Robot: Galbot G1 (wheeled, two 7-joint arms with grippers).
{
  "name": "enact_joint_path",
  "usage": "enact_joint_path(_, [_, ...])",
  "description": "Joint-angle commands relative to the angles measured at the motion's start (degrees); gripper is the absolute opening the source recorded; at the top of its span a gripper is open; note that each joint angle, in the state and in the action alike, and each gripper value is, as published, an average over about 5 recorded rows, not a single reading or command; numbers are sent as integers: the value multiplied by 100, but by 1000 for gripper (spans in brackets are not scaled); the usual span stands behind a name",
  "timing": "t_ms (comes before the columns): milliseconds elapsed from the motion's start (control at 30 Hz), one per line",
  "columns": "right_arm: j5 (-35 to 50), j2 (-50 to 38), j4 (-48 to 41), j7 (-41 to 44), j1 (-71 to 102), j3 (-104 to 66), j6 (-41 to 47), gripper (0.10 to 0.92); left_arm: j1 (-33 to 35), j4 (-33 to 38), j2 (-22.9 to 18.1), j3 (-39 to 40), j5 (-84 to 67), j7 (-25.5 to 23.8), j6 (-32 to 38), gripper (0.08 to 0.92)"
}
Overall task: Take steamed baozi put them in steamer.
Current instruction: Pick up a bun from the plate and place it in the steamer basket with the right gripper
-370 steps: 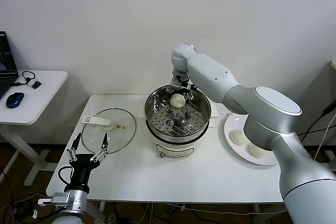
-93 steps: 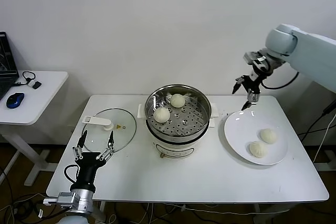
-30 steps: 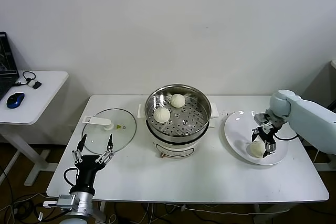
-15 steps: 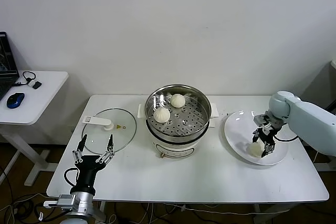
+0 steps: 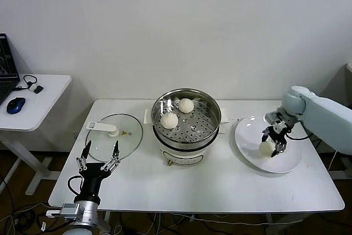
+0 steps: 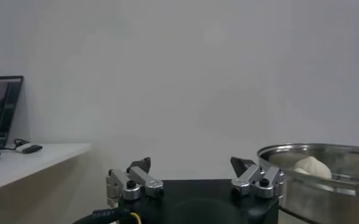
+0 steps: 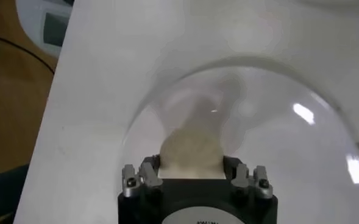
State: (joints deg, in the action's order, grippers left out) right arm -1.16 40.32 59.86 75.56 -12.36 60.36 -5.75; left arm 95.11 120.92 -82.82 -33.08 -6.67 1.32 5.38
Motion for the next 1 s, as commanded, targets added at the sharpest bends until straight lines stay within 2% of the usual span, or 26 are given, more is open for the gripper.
enact_joint_path(33, [807, 78, 810, 144, -2144, 1425, -184, 670, 4, 30, 4, 0, -2, 0, 4, 823])
enact_joint_path(333, [1199, 514, 1333, 244, -3513, 2155, -611, 670, -15, 64, 9, 4, -4, 1, -13, 823])
enact_joint_path(600, [1229, 1146, 1700, 212, -3839, 2110, -926, 670, -21, 74, -6, 9, 1, 3, -25, 823])
enact_joint_path(1000, [401, 2518, 1410, 98, -2879, 1411, -1466, 670, -3, 154, -33, -83, -34, 14, -52, 823])
